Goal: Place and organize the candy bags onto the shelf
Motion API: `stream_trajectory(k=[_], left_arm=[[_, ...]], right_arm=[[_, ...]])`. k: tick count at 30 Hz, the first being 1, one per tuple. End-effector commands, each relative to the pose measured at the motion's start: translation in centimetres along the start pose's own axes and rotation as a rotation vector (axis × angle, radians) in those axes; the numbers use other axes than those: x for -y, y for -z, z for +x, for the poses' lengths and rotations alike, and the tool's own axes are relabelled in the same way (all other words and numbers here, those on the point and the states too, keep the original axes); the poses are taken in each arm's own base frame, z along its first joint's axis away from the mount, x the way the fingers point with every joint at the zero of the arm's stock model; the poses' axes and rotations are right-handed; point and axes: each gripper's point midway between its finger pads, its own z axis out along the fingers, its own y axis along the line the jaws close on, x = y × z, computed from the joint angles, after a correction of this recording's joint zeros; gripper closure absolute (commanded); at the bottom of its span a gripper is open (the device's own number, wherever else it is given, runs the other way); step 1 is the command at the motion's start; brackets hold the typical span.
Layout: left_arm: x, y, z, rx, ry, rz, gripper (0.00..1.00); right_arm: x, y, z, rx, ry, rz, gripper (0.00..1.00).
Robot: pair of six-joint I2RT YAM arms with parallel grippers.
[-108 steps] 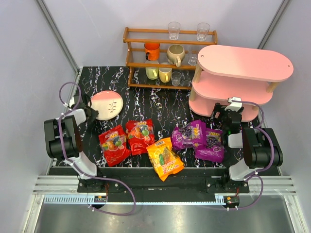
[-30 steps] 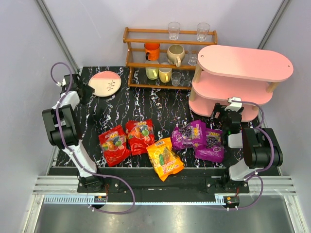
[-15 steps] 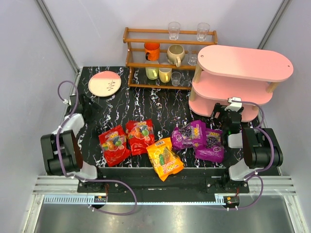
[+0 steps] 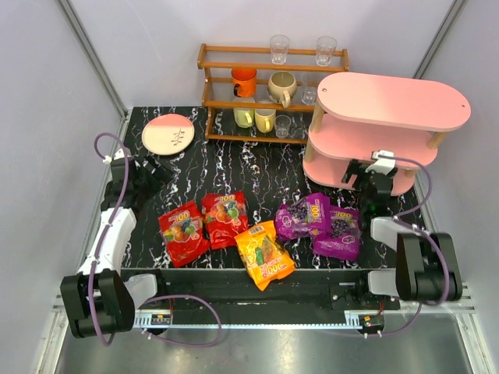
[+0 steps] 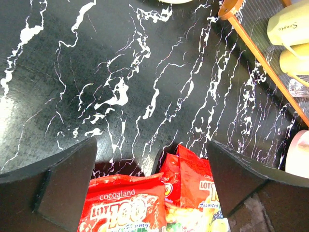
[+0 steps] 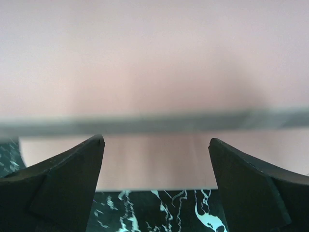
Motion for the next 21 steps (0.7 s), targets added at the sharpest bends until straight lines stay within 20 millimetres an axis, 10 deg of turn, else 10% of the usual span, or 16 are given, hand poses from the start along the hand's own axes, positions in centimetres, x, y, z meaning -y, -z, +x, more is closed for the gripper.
stream_trajectory(k=[1, 14, 21], left_arm=[[1.1, 2.1, -1.6, 0.045, -0.053, 0.024, 0.01], [-0.3, 2.2, -1.0, 0.000, -0.042, -0.064, 0.01], [-0.6, 3.7, -1.2, 0.030, -0.059, -0.074, 0.01]], right_arm=[[-0.7, 1.2, -7.0, 0.040, -0.123, 0.048, 0.00], [-4.8, 6.8, -6.4, -0.128, -0.364, -0.136, 0.00], [-13.0, 9.5, -7.8, -0.191, -0.322, -0.359, 0.00]])
